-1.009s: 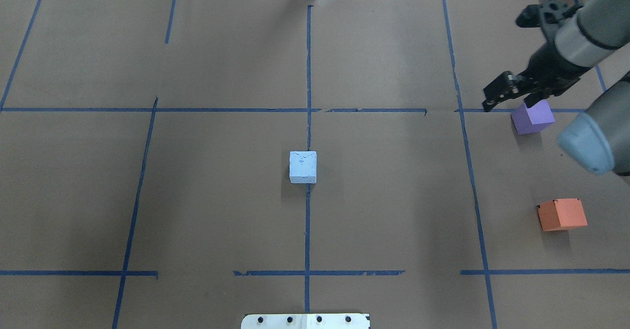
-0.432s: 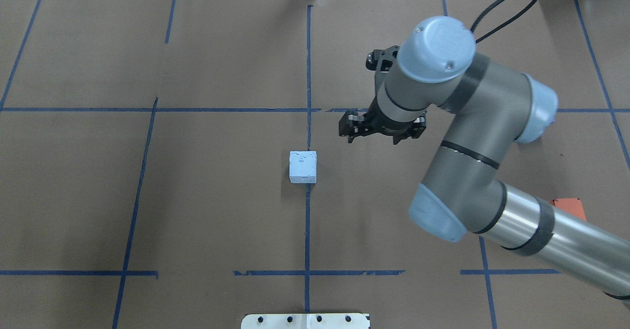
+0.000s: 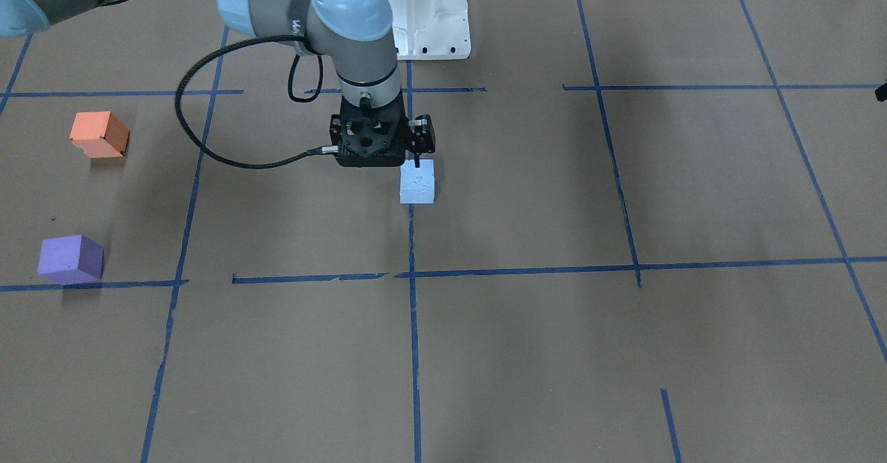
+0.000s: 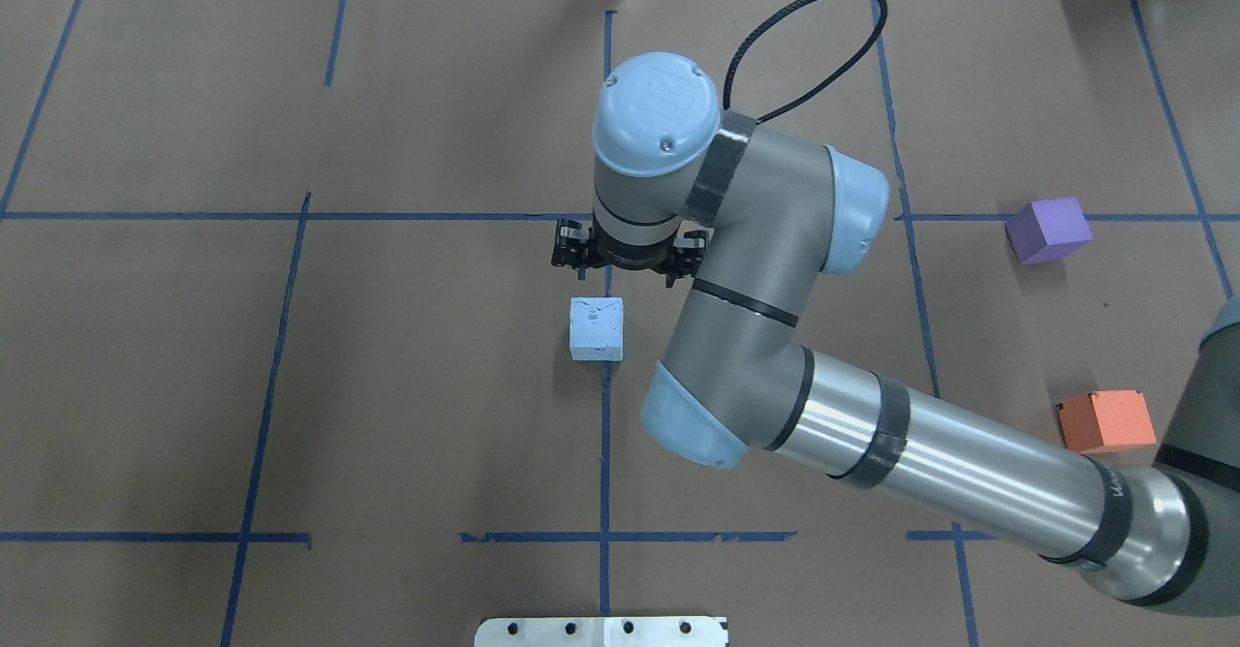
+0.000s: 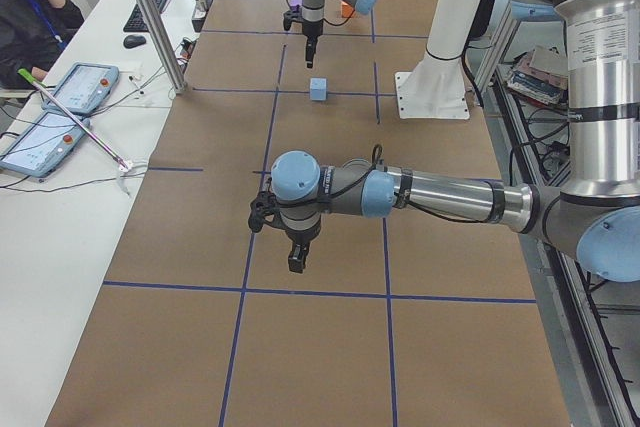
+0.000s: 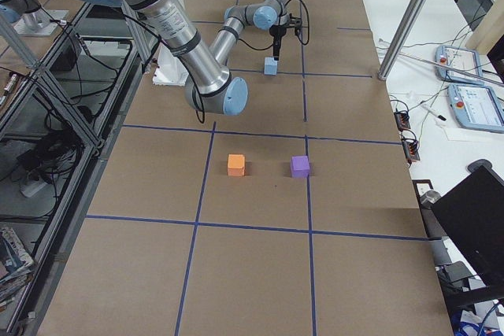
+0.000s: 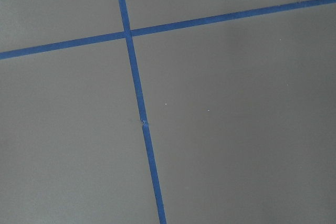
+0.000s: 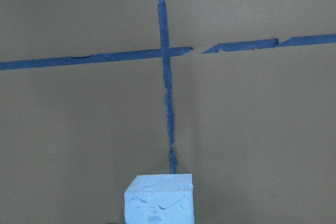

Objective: Place blue block between orange and purple blocks
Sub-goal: 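Swing the right arm in from beside the purple cube toward the light blue cube, then lower the right gripper and grasp the light blue cube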

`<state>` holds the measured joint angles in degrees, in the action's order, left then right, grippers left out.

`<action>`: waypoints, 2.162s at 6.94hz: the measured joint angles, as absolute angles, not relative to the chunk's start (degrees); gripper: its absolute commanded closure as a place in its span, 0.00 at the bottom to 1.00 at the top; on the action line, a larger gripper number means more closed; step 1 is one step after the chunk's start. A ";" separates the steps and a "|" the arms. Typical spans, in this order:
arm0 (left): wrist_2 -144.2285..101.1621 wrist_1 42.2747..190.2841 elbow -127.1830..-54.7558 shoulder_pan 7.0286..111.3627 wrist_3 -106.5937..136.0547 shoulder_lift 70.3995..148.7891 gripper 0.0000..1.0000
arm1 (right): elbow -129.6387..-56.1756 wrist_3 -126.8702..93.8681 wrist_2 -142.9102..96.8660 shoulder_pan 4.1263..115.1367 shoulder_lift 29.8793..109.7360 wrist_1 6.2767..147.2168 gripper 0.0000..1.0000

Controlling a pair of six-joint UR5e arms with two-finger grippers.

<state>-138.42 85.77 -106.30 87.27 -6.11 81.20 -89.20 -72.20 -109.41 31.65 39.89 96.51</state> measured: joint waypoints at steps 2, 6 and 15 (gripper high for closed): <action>-138.43 85.78 -106.34 87.28 -5.99 81.23 0.00 | -84.54 -72.27 -109.03 30.89 37.32 96.45 0.00; -138.45 85.78 -106.35 87.25 -5.89 81.35 0.00 | -78.69 -71.84 -106.33 27.84 35.37 96.36 0.00; -138.52 85.78 -105.99 87.27 -5.98 81.39 0.00 | -73.99 -69.88 -105.30 26.33 36.90 88.23 0.79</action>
